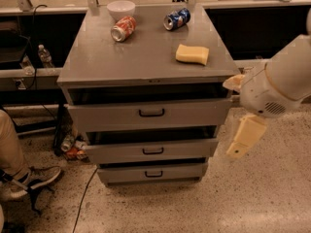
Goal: Open top drawer
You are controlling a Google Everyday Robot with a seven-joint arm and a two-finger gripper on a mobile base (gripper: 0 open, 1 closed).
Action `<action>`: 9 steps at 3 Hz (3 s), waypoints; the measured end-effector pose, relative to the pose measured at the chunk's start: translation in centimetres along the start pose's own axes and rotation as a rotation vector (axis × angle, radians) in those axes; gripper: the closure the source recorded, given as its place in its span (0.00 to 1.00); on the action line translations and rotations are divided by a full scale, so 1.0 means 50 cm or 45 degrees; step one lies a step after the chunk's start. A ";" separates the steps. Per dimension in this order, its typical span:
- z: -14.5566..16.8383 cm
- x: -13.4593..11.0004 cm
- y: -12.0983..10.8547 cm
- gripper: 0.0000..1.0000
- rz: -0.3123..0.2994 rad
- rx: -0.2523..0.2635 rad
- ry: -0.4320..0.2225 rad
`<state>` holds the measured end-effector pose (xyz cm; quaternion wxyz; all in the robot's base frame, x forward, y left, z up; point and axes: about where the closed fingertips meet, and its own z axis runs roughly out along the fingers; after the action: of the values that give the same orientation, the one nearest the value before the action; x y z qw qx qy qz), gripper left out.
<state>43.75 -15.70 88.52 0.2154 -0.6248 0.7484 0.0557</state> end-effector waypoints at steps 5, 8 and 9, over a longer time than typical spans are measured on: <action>0.265 0.062 -0.148 0.00 0.001 0.181 0.056; 0.423 0.095 -0.263 0.00 -0.114 0.261 0.192; 0.482 0.069 -0.294 0.00 -0.164 0.245 0.158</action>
Offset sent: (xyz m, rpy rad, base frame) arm 0.0239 0.0292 -0.0400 0.0908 -0.0233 0.0011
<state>63.51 -13.48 68.18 0.2306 -0.6502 0.7206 -0.0692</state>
